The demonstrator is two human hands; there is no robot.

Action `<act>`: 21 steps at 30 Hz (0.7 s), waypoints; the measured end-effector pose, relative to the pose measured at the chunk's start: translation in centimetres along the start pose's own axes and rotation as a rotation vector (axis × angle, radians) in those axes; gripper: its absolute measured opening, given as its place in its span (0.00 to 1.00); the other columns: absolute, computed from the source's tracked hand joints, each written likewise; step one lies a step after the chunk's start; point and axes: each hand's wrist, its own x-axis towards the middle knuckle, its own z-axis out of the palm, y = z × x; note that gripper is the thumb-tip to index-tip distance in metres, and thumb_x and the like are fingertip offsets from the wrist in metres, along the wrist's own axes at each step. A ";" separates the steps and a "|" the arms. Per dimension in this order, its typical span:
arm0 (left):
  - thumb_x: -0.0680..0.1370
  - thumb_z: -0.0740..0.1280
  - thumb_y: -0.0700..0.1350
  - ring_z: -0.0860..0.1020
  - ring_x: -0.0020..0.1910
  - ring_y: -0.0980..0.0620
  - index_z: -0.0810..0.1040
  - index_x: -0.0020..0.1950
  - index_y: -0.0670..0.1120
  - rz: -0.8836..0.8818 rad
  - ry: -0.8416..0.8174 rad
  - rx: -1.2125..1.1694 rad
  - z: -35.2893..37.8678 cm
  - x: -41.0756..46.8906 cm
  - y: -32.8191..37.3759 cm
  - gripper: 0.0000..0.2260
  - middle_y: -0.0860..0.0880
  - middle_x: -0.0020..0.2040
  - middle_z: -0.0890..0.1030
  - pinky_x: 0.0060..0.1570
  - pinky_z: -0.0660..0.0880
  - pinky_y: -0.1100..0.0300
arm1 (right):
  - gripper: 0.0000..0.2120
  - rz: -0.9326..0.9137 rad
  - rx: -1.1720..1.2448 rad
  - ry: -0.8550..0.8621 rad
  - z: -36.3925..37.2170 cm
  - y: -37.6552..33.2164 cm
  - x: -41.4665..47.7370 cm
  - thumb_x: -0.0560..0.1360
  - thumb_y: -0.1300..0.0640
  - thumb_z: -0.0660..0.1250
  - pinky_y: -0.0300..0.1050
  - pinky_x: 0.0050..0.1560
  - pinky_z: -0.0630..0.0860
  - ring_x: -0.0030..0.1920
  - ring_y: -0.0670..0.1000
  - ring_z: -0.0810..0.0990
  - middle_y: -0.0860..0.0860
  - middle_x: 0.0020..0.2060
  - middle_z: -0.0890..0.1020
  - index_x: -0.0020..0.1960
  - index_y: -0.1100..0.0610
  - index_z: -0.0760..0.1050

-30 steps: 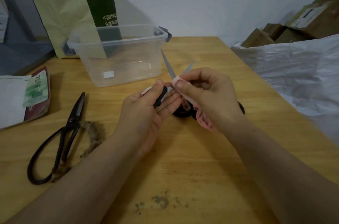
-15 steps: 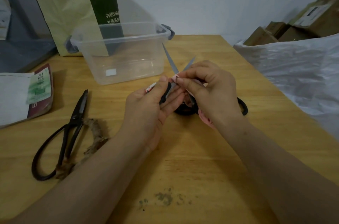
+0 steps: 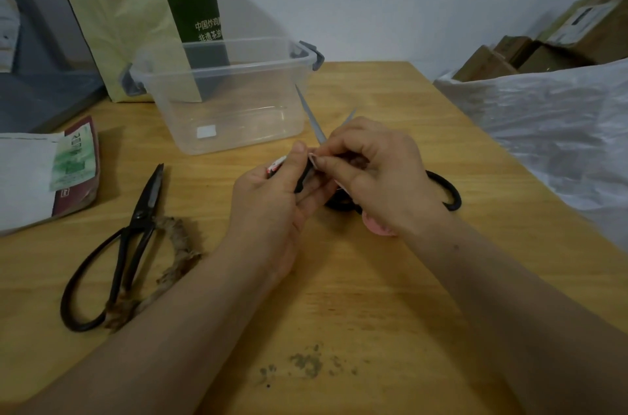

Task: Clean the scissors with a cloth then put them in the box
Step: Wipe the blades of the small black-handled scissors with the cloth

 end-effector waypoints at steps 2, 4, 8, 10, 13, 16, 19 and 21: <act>0.79 0.62 0.43 0.83 0.49 0.45 0.78 0.51 0.33 -0.005 -0.014 0.017 0.1 -0.1 0.0 0.12 0.38 0.49 0.83 0.51 0.80 0.53 | 0.01 0.032 -0.010 0.017 -0.3 0.0 0.2 0.72 0.58 0.72 0.46 0.47 0.77 0.44 0.47 0.78 0.47 0.42 0.79 0.44 0.55 0.82; 0.80 0.61 0.43 0.83 0.50 0.46 0.78 0.52 0.33 -0.002 -0.036 0.021 0.4 -0.2 0.0 0.13 0.38 0.49 0.83 0.51 0.80 0.54 | 0.02 0.039 -0.060 0.088 -0.6 -0.1 0.3 0.73 0.59 0.71 0.44 0.46 0.77 0.43 0.46 0.78 0.48 0.43 0.79 0.44 0.57 0.82; 0.80 0.61 0.43 0.83 0.49 0.45 0.77 0.52 0.32 0.008 -0.014 0.024 0.4 -0.1 -0.1 0.13 0.38 0.49 0.83 0.51 0.80 0.53 | 0.02 0.009 -0.078 0.067 -0.2 -0.4 0.0 0.72 0.59 0.71 0.49 0.46 0.76 0.42 0.49 0.78 0.49 0.41 0.79 0.42 0.58 0.81; 0.80 0.62 0.43 0.83 0.50 0.45 0.76 0.53 0.31 0.008 0.002 0.033 0.2 0.0 -0.1 0.13 0.37 0.49 0.83 0.51 0.80 0.52 | 0.00 0.029 0.010 0.025 -0.2 -0.4 0.0 0.72 0.60 0.71 0.46 0.46 0.75 0.42 0.49 0.78 0.48 0.40 0.79 0.42 0.56 0.81; 0.80 0.62 0.42 0.83 0.49 0.46 0.78 0.50 0.34 0.016 -0.018 0.052 0.3 -0.2 -0.1 0.11 0.39 0.47 0.84 0.49 0.80 0.54 | 0.02 0.068 0.003 0.042 -0.4 -0.7 -0.1 0.72 0.61 0.70 0.40 0.42 0.73 0.41 0.47 0.76 0.49 0.41 0.78 0.42 0.57 0.78; 0.80 0.61 0.42 0.84 0.47 0.48 0.78 0.47 0.37 0.012 -0.037 0.066 0.7 -0.4 -0.3 0.10 0.41 0.45 0.85 0.49 0.80 0.55 | 0.03 0.102 -0.106 0.051 -0.6 -0.8 -0.2 0.72 0.59 0.69 0.45 0.41 0.75 0.41 0.47 0.76 0.49 0.42 0.78 0.43 0.57 0.77; 0.80 0.61 0.43 0.84 0.47 0.47 0.77 0.49 0.37 -0.011 0.023 0.048 0.5 -0.3 -0.2 0.10 0.40 0.46 0.84 0.50 0.80 0.53 | 0.04 0.257 0.048 0.192 -1.2 -0.4 0.1 0.73 0.59 0.69 0.42 0.40 0.77 0.39 0.43 0.79 0.46 0.39 0.80 0.41 0.53 0.77; 0.80 0.62 0.44 0.84 0.47 0.46 0.76 0.51 0.36 -0.021 0.060 0.033 0.3 0.0 0.0 0.11 0.39 0.46 0.84 0.51 0.80 0.51 | 0.08 0.318 0.185 0.239 -1.8 -0.3 0.3 0.72 0.61 0.70 0.35 0.37 0.75 0.36 0.40 0.79 0.44 0.35 0.81 0.38 0.50 0.77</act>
